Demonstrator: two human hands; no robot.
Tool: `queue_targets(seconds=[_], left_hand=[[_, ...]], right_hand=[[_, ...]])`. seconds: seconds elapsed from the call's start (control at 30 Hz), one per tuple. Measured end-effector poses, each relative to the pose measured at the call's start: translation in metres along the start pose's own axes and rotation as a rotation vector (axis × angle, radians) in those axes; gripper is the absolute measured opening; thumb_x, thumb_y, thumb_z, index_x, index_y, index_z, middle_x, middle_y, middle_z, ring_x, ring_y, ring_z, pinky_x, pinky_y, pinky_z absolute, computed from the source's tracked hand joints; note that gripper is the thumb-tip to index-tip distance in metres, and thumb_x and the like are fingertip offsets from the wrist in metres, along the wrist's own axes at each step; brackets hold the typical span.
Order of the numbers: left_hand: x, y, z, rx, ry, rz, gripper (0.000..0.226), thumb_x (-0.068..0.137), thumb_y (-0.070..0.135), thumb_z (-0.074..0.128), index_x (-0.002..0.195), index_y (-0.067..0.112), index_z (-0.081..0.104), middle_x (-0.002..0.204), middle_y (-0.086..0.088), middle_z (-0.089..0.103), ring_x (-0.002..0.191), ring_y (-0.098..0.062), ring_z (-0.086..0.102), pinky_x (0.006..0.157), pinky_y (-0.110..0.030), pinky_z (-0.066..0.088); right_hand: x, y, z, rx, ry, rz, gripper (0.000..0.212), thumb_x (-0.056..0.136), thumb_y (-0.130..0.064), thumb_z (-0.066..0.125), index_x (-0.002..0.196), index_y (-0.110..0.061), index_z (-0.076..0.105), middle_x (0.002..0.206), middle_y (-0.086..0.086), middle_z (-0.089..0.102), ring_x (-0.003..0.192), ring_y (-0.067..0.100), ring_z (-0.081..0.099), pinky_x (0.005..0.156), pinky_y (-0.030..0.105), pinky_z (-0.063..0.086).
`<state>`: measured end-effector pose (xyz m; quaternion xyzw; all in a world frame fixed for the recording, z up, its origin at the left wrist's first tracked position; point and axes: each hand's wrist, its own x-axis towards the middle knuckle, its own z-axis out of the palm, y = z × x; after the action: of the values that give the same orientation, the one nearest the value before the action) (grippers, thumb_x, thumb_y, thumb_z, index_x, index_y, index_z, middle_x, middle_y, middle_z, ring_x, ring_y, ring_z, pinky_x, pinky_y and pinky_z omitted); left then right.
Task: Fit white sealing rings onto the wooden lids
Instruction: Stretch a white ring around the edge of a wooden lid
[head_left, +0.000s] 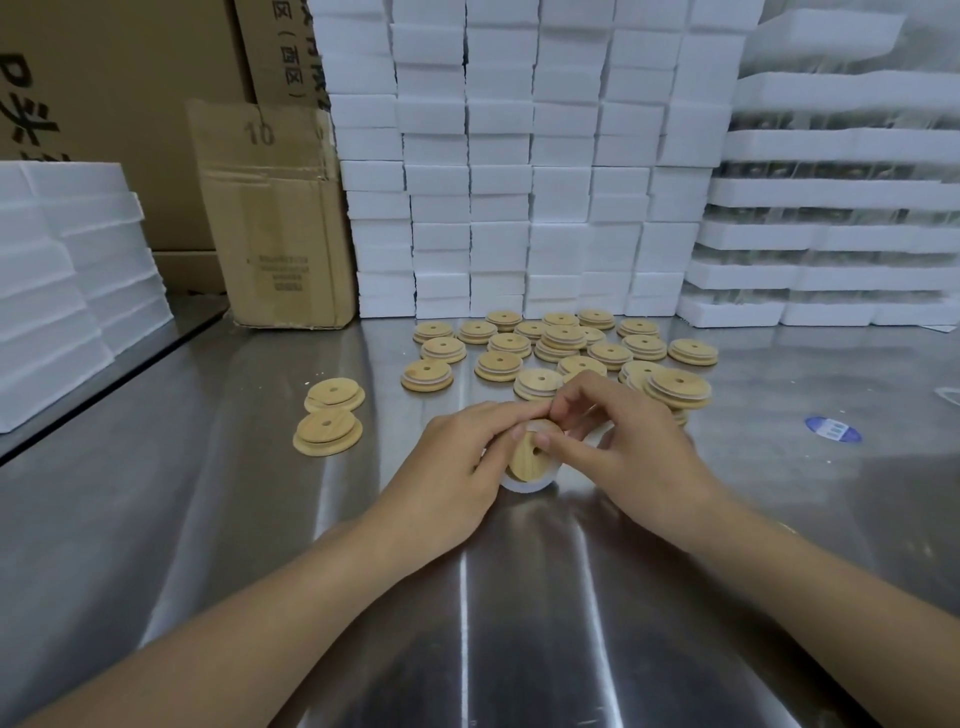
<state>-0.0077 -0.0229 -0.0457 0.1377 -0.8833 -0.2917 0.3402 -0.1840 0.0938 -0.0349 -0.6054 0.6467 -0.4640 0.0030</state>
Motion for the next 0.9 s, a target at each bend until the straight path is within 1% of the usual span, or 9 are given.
queue_targets(seconds=[0.07,0.23,0.33,0.43,0.5,0.6,0.67,0.8,0.9], left_hand=[[-0.0001,-0.0003,-0.0002,-0.015,0.006,0.011,0.038,0.111,0.018,0.052,0.140,0.039,0.067,0.129,0.027,0.071,0.124,0.007,0.061,0.100,-0.009,0.044],[-0.0001,-0.0015,0.0008,-0.061,-0.016,-0.010,0.032,0.109,0.029,0.057,0.137,0.043,0.066,0.124,0.026,0.072,0.118,-0.001,0.067,0.096,-0.025,0.056],[-0.0004,-0.0026,0.0002,-0.069,-0.013,-0.016,0.031,0.110,0.030,0.057,0.136,0.044,0.066,0.124,0.026,0.073,0.119,-0.001,0.068,0.099,-0.033,0.058],[-0.0002,-0.0032,-0.0004,-0.082,0.005,-0.024,0.032,0.110,0.024,0.056,0.133,0.043,0.068,0.122,0.026,0.074,0.119,0.000,0.068,0.101,-0.036,0.057],[-0.0004,-0.0039,0.0002,-0.090,0.010,-0.029,0.033,0.110,0.020,0.056,0.133,0.039,0.071,0.121,0.024,0.075,0.118,-0.001,0.068,0.101,-0.038,0.057],[-0.0004,-0.0032,-0.0005,-0.095,0.000,-0.036,0.031,0.110,0.022,0.056,0.132,0.037,0.072,0.118,0.021,0.076,0.115,-0.005,0.070,0.095,-0.041,0.059],[0.0001,-0.0026,-0.0013,-0.099,-0.009,-0.036,0.029,0.110,0.024,0.056,0.131,0.039,0.070,0.120,0.020,0.075,0.114,-0.008,0.070,0.091,-0.043,0.060],[0.0021,-0.0062,-0.0017,-0.128,-0.028,-0.055,0.028,0.110,0.023,0.057,0.129,0.039,0.070,0.121,0.018,0.073,0.111,-0.013,0.070,0.089,-0.048,0.060],[0.0036,-0.0090,-0.0018,-0.190,-0.018,-0.058,0.029,0.108,0.019,0.059,0.127,0.037,0.071,0.121,0.018,0.073,0.111,-0.012,0.070,0.090,-0.039,0.059]], right_hand=[[0.0005,-0.0001,0.0000,-0.043,0.006,-0.020,0.020,0.088,-0.031,0.083,0.092,-0.032,0.064,0.091,-0.016,0.069,0.087,0.008,0.067,0.070,0.009,0.045],[0.0019,0.0000,-0.0016,-0.068,0.007,-0.052,0.012,0.091,-0.031,0.079,0.091,-0.032,0.068,0.088,-0.016,0.070,0.089,0.008,0.068,0.070,0.010,0.044],[0.0016,-0.0019,-0.0017,-0.065,0.009,-0.055,0.011,0.091,-0.030,0.079,0.090,-0.032,0.068,0.087,-0.016,0.070,0.089,0.008,0.068,0.071,0.011,0.046],[0.0009,-0.0038,-0.0012,-0.046,0.005,-0.049,0.013,0.092,-0.026,0.080,0.088,-0.031,0.069,0.084,-0.016,0.071,0.088,0.008,0.068,0.070,0.011,0.046],[0.0005,-0.0044,-0.0013,-0.027,0.004,-0.043,0.014,0.092,-0.023,0.080,0.086,-0.030,0.069,0.083,-0.015,0.071,0.087,0.009,0.069,0.068,0.014,0.046],[0.0003,-0.0043,-0.0009,-0.021,-0.003,-0.025,0.015,0.093,-0.022,0.078,0.086,-0.030,0.068,0.083,-0.015,0.072,0.086,0.009,0.069,0.070,0.023,0.052],[0.0002,-0.0038,-0.0009,-0.022,-0.004,-0.016,0.016,0.095,-0.022,0.077,0.086,-0.031,0.067,0.082,-0.015,0.072,0.084,0.008,0.069,0.071,0.025,0.053],[0.0021,-0.0028,-0.0037,0.008,0.002,0.005,0.015,0.096,-0.018,0.075,0.087,-0.027,0.067,0.083,-0.012,0.073,0.083,0.007,0.069,0.070,0.018,0.049],[0.0037,-0.0027,-0.0066,0.038,-0.025,0.026,0.012,0.095,-0.018,0.076,0.087,-0.023,0.069,0.083,-0.009,0.073,0.081,0.007,0.068,0.071,0.012,0.046]])
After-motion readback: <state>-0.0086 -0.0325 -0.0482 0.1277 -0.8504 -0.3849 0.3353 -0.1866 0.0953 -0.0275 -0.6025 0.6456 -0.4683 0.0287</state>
